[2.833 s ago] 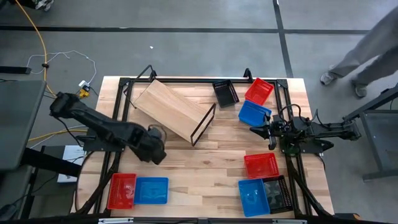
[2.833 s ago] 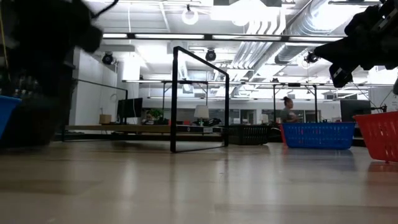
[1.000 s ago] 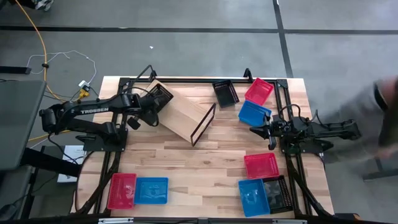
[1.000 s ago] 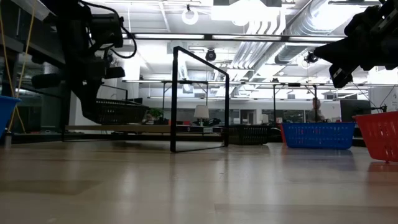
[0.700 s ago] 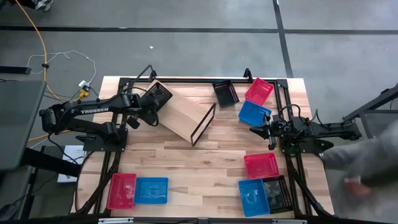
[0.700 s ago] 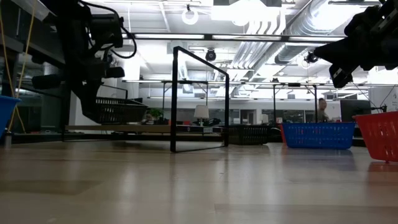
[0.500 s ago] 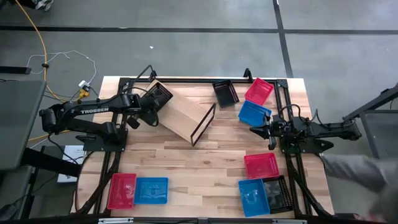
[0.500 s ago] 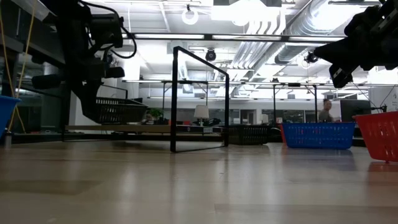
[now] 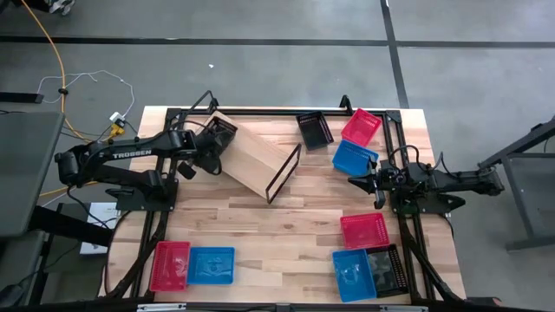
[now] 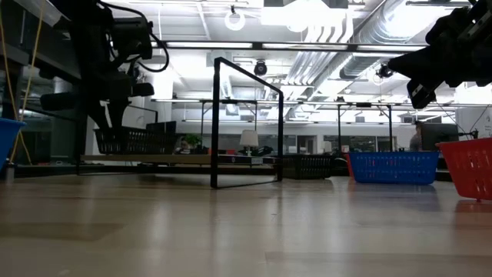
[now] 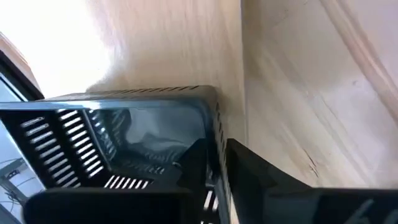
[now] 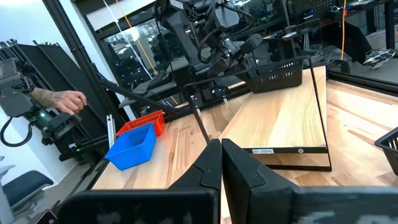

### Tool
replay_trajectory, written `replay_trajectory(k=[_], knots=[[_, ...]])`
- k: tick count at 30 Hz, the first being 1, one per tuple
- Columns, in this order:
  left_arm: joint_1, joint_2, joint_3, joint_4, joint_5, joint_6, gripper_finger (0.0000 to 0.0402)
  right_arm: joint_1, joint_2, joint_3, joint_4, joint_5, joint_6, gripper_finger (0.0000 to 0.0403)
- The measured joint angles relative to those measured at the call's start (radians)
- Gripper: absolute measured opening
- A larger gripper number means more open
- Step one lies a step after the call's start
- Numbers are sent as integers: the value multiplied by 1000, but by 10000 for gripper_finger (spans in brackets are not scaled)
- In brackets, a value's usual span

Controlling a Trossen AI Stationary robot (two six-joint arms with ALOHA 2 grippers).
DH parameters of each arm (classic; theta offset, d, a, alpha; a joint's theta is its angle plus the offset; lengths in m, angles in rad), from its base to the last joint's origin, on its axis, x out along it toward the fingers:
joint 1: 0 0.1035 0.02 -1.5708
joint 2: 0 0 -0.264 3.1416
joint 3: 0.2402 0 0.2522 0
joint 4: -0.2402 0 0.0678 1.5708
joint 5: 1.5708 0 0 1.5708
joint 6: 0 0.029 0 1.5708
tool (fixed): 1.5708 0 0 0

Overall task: Stack baskets on shelf by color
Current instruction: Put the bottom left black bin on the shelf

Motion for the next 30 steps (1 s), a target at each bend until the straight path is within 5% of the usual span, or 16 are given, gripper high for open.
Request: replay_trajectory(k=[10,20,30], knots=[[3,0,19,17,-7,-120,116,0,0,0,0,0,0,0],[2,1,163,-46,2,-295,150,0,0,0,0,0,0,0],[-4,0,302,-179,142,-447,154,0,0,0,0,0,0,0]])
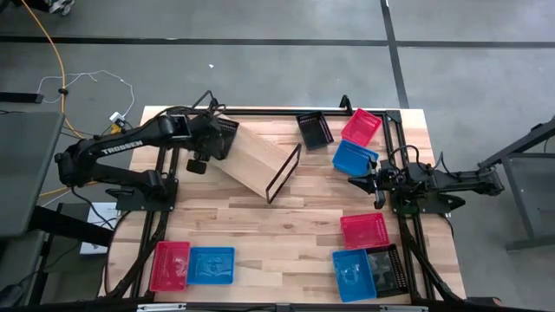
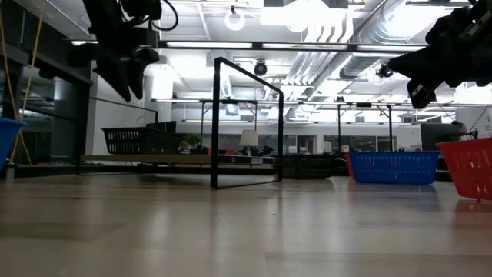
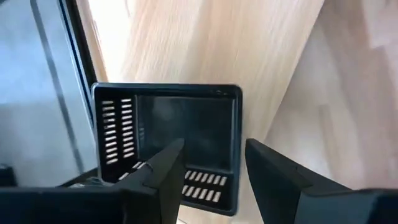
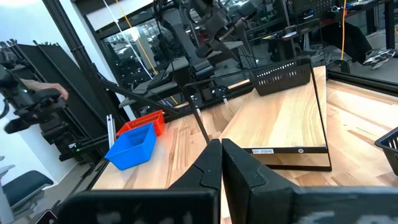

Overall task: Stack baskets on shelf by color
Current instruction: Put the bottom left black bin on the shelf

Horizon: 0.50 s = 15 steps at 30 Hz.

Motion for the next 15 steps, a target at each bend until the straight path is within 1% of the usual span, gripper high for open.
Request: replay_trajectory(k=[2,5,7,10,12,13,15], knots=[[-3,0,18,21,72,-91,154,0,0,0,0,0,0,0],[-3,0,21,120,201,-302,145,0,0,0,0,0,0,0],[-11,1,22,198,228,-430,123,0,0,0,0,0,0,0],[-54,33,23,284,181,-540,66,0,0,0,0,0,0,0],[-91,70,23,295,134,-575,21,0,0,0,0,0,0,0],[-109,91,23,293,113,-576,12,0,0,0,0,0,0,0],[-139,143,23,274,53,-561,12,0,0,0,0,0,0,0]])
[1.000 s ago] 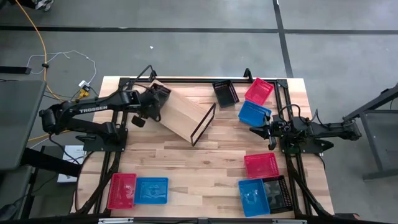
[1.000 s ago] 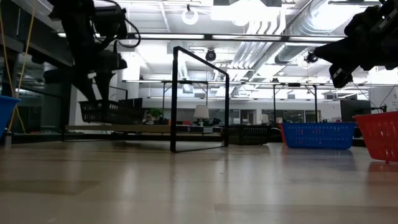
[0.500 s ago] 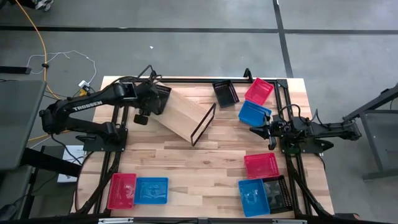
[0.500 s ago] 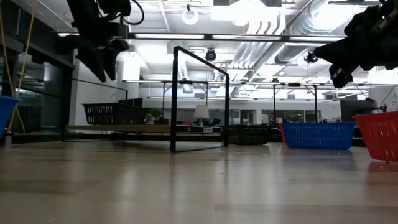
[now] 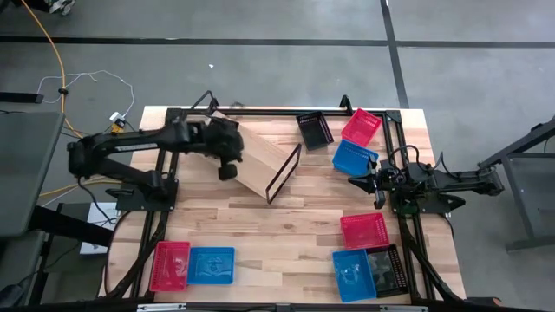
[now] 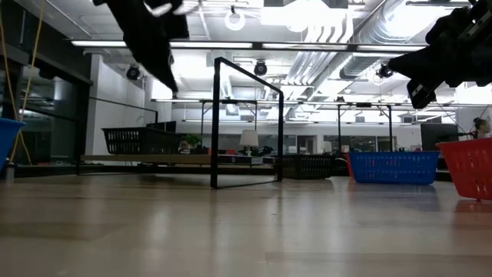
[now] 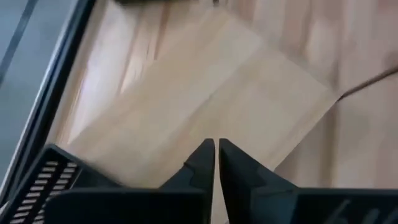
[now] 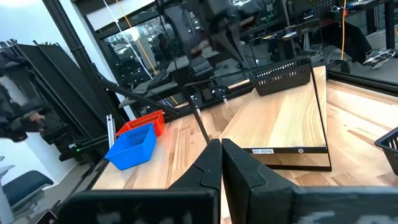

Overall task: Stack baskets on shelf by color
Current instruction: Put the bottom left black bin on the shelf

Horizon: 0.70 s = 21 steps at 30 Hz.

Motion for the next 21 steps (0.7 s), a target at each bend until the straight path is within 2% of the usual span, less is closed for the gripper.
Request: replay_trajectory(k=[3,10,21], knots=[[-29,83,0,-45,-94,75,4,0,0,0,0,0,0,0],[-33,222,-1,-92,-237,179,1,0,0,0,0,0,0,0],[-33,240,-1,-159,-304,165,0,0,0,0,0,0,0,0]])
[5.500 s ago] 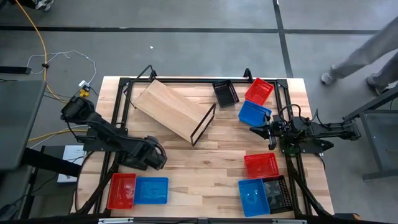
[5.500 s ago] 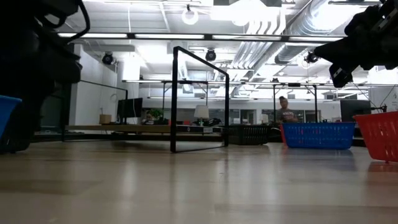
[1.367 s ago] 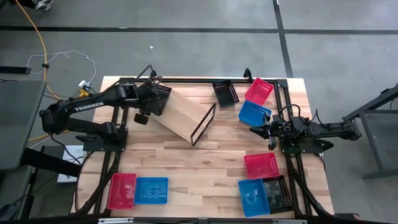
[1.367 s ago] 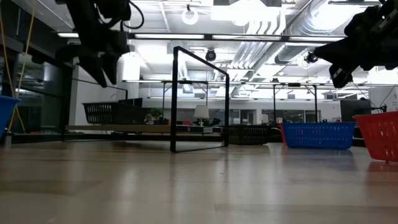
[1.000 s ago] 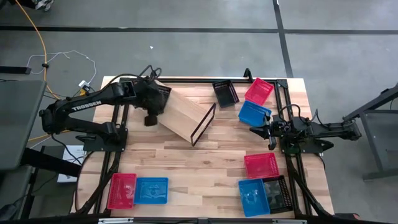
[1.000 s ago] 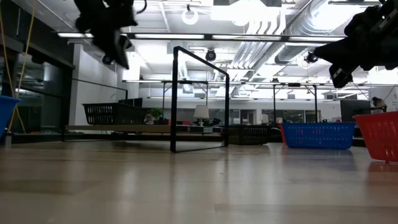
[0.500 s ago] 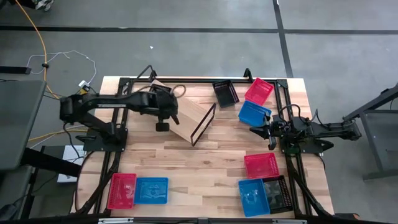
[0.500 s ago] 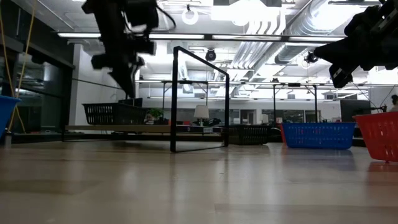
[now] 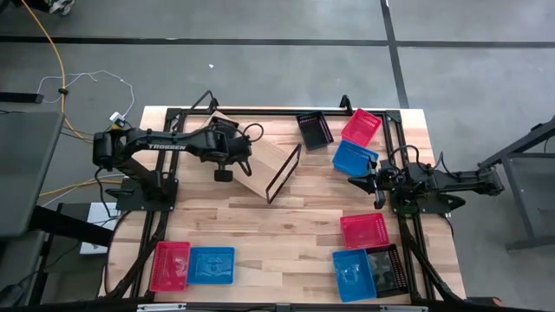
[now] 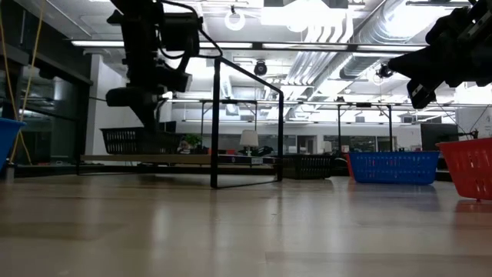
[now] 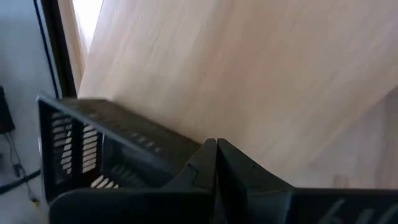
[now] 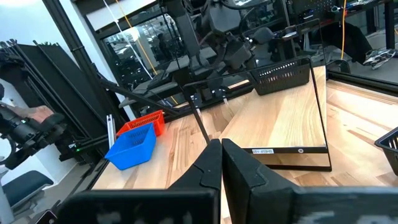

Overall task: Stack baskets on shelf by color
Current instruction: Put the bottom left black bin on the shelf, then stack the top black bin into the black bin on the shelf

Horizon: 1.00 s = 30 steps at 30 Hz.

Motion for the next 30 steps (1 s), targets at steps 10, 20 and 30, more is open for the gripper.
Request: replay_trajectory(k=[10,20,30], knots=[[-6,-6,14,-123,24,-81,0,0,0,0,0,0,0,0],[-56,-272,83,109,473,-345,0,0,0,0,0,0,0,0],[-196,-649,-276,948,297,-685,0,0,0,0,91,107,-74,0]])
